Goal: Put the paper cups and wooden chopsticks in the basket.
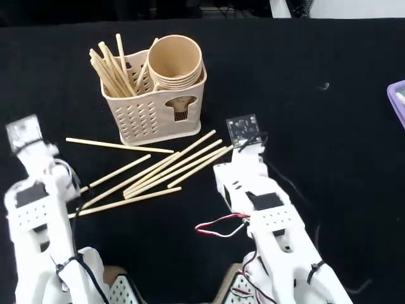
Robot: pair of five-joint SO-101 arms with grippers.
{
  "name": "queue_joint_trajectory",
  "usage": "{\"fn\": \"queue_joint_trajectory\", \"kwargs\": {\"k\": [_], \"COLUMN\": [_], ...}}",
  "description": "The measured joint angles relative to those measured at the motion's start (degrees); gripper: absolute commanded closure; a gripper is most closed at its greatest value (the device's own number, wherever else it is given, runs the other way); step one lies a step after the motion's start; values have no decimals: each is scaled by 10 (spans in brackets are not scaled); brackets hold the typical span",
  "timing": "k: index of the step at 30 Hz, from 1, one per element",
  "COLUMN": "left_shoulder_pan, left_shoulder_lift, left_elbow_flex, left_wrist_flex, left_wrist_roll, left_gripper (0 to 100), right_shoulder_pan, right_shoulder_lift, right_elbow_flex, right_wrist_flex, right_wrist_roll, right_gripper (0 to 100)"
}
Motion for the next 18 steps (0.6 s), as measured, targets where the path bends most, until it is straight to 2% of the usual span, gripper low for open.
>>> {"fn": "queue_joint_trajectory", "kwargs": {"k": [7, 13, 18], "left_shoulder_pan": [17, 70, 77], "left_shoulder_lift": [82, 309, 505], "left_elbow_flex": [-131, -267, -396], "left_wrist_flex": [-23, -38, -39], "left_wrist_roll": [14, 100, 132], "left_gripper": [866, 866, 866], "right_shoulder_pan": [0, 0, 0], "right_shoulder_lift": [0, 0, 0], "right_elbow_flex": [1, 3, 3], "right_wrist_flex": [-2, -2, -2], "right_wrist_roll": [0, 0, 0], "right_gripper": [969, 969, 969]}}
